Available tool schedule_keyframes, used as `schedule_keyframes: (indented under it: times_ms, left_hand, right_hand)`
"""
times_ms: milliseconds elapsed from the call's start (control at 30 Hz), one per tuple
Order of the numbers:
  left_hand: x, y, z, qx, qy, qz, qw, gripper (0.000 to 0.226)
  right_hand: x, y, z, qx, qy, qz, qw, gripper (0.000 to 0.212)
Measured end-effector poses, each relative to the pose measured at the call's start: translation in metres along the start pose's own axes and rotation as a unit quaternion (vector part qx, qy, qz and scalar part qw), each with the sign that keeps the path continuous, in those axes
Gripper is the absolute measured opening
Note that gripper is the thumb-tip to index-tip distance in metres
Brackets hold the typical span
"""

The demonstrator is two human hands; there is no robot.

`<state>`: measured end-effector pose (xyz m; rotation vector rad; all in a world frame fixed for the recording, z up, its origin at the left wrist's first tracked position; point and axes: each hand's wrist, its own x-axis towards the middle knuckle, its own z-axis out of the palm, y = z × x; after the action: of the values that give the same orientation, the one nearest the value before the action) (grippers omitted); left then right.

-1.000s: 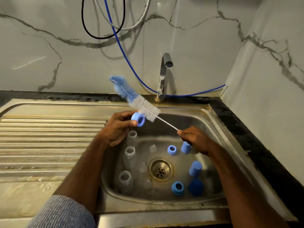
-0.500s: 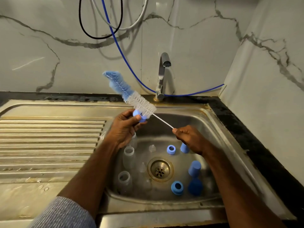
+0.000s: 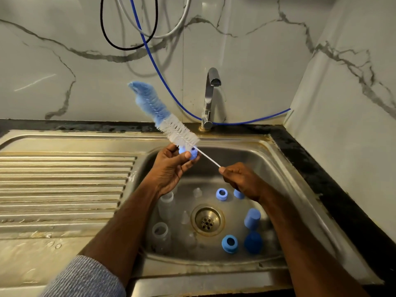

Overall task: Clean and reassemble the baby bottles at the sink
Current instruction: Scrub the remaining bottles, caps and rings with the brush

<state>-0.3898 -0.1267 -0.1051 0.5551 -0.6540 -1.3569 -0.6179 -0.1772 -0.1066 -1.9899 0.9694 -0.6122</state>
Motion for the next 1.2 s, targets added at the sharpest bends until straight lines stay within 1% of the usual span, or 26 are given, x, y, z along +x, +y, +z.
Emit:
schedule_keyframes:
  times_ms: [100, 167, 233, 267, 300, 333, 367, 400, 433, 467, 500, 600, 700, 767, 800, 900, 967, 1067, 1200]
  left_hand:
    - [0.0, 0.003, -0.002, -0.001, -0.004, -0.008, 1.0, 0.045]
    - [0.001, 0.008, -0.005, -0.015, 0.016, -0.003, 1.0, 0.043]
    - [0.0, 0.009, -0.006, -0.004, 0.016, -0.003, 1.0, 0.044]
    - [-0.001, 0.006, -0.005, 0.025, 0.008, -0.007, 1.0, 0.046]
    - [-0.002, 0.0, -0.004, 0.079, -0.004, -0.01, 0.997, 0.048]
    - [-0.003, -0.009, -0.002, 0.164, -0.018, -0.012, 0.986, 0.05]
    - [-0.004, -0.018, -0.001, 0.273, -0.035, -0.014, 0.961, 0.05]
    - [-0.004, -0.029, 0.0, 0.391, -0.063, -0.018, 0.918, 0.049]
    - [-0.003, -0.04, 0.002, 0.486, -0.101, -0.022, 0.868, 0.046]
    - [-0.002, -0.051, 0.004, 0.548, -0.137, -0.028, 0.825, 0.044]
    - [-0.001, -0.062, 0.007, 0.579, -0.162, -0.036, 0.798, 0.043]
    - [0.004, -0.091, 0.012, 0.628, -0.182, -0.052, 0.755, 0.045]
    - [0.008, -0.111, 0.01, 0.637, -0.196, -0.084, 0.741, 0.047]
    - [0.011, -0.12, 0.009, 0.649, -0.215, -0.093, 0.724, 0.049]
    - [0.013, -0.126, 0.008, 0.649, -0.222, -0.098, 0.721, 0.05]
    - [0.014, -0.141, 0.008, 0.631, -0.235, -0.113, 0.731, 0.053]
    - [0.016, -0.151, 0.008, 0.633, -0.253, -0.109, 0.723, 0.056]
    - [0.021, -0.162, 0.009, 0.639, -0.249, -0.123, 0.717, 0.056]
    - [0.022, -0.175, -0.002, 0.667, -0.254, -0.139, 0.687, 0.052]
  right_hand:
    - [-0.002, 0.004, -0.009, -0.001, 0.018, 0.02, 1.0, 0.057]
    - [-0.007, 0.011, -0.024, 0.004, 0.049, 0.039, 0.998, 0.054]
    - [-0.011, 0.019, -0.037, 0.001, 0.073, 0.051, 0.996, 0.049]
    - [-0.013, 0.022, -0.042, -0.002, 0.083, 0.057, 0.995, 0.047]
    - [-0.015, 0.024, -0.048, -0.003, 0.092, 0.063, 0.994, 0.047]
    - [-0.017, 0.026, -0.053, -0.003, 0.098, 0.068, 0.993, 0.049]
    - [-0.018, 0.028, -0.059, -0.004, 0.099, 0.075, 0.992, 0.05]
    - [-0.021, 0.031, -0.064, -0.008, 0.1, 0.085, 0.991, 0.051]
    - [-0.023, 0.034, -0.069, -0.013, 0.1, 0.097, 0.99, 0.052]
    - [-0.026, 0.037, -0.073, -0.017, 0.102, 0.11, 0.989, 0.052]
    - [-0.028, 0.039, -0.076, -0.019, 0.105, 0.12, 0.987, 0.052]
    - [-0.028, 0.04, -0.075, -0.029, 0.102, 0.143, 0.984, 0.051]
    - [-0.023, 0.037, -0.07, -0.037, 0.09, 0.142, 0.985, 0.052]
    - [-0.021, 0.037, -0.068, -0.028, 0.083, 0.136, 0.987, 0.052]
    - [-0.02, 0.038, -0.068, -0.028, 0.079, 0.137, 0.987, 0.052]
    - [-0.018, 0.038, -0.065, -0.034, 0.076, 0.14, 0.987, 0.053]
    - [-0.017, 0.037, -0.065, -0.034, 0.078, 0.141, 0.986, 0.054]
    - [-0.015, 0.038, -0.063, -0.032, 0.07, 0.136, 0.988, 0.054]
    - [-0.014, 0.039, -0.062, -0.041, 0.062, 0.132, 0.988, 0.055]
